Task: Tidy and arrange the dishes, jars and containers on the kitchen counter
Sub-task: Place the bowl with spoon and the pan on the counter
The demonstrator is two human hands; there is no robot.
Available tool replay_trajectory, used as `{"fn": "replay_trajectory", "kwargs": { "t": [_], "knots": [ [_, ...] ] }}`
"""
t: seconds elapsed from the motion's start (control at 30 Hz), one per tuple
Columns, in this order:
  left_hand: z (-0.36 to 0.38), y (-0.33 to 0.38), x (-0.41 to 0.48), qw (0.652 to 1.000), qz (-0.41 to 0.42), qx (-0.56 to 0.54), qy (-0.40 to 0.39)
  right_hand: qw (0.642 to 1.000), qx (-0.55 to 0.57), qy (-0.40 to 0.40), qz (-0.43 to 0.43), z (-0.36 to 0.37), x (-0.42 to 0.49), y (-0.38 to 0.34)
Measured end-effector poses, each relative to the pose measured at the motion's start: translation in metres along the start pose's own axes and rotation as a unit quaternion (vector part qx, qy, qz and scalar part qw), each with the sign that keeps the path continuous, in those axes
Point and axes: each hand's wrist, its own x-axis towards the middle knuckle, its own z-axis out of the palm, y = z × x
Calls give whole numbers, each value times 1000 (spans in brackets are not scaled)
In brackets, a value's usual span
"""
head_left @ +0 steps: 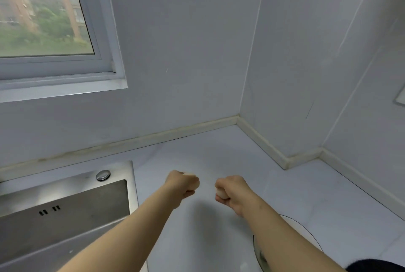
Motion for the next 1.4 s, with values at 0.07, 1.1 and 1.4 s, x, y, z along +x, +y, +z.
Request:
{"fn": "replay_trajectory", "kwargs": {
  "t": [0.07,1.1,1.4],
  "knots": [
    [3,-3,13,996,35,69,39,999,-36,24,-1,3,15,5],
    [12,-9,58,954,123,274,-6,913,-377,86,-133,18,74,25],
    [15,-13,58,961,120,249,-5,919,-373,76,-100,16,76,24]
  ]
}}
